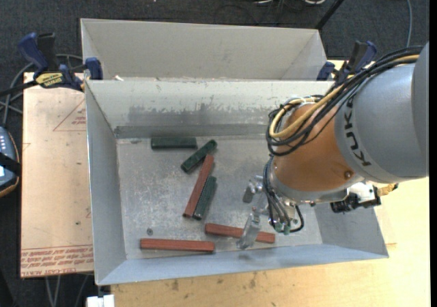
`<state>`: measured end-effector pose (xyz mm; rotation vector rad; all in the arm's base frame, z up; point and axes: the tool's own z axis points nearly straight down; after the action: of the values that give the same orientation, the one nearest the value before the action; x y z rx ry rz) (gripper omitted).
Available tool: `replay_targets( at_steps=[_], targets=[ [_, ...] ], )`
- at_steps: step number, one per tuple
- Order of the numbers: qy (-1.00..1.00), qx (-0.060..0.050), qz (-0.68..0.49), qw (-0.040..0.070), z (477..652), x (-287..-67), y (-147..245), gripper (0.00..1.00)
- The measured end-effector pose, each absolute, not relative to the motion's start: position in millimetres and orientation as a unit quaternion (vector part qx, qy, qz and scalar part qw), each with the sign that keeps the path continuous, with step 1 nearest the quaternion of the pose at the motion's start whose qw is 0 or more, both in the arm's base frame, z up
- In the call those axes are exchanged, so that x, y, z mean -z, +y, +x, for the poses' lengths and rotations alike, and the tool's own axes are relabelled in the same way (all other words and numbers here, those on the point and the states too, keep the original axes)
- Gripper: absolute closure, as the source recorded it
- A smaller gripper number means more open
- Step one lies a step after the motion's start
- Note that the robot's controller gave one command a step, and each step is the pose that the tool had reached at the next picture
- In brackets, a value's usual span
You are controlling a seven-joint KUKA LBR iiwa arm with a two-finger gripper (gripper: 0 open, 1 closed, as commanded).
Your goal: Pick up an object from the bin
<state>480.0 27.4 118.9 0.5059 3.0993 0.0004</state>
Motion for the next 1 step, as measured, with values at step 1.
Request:
replay_targets(
  at_steps=[1],
  targets=[
    [0.967,-0.001,0.256,0.001,479.5,-69.5,44.4,0.0]
  ],
)
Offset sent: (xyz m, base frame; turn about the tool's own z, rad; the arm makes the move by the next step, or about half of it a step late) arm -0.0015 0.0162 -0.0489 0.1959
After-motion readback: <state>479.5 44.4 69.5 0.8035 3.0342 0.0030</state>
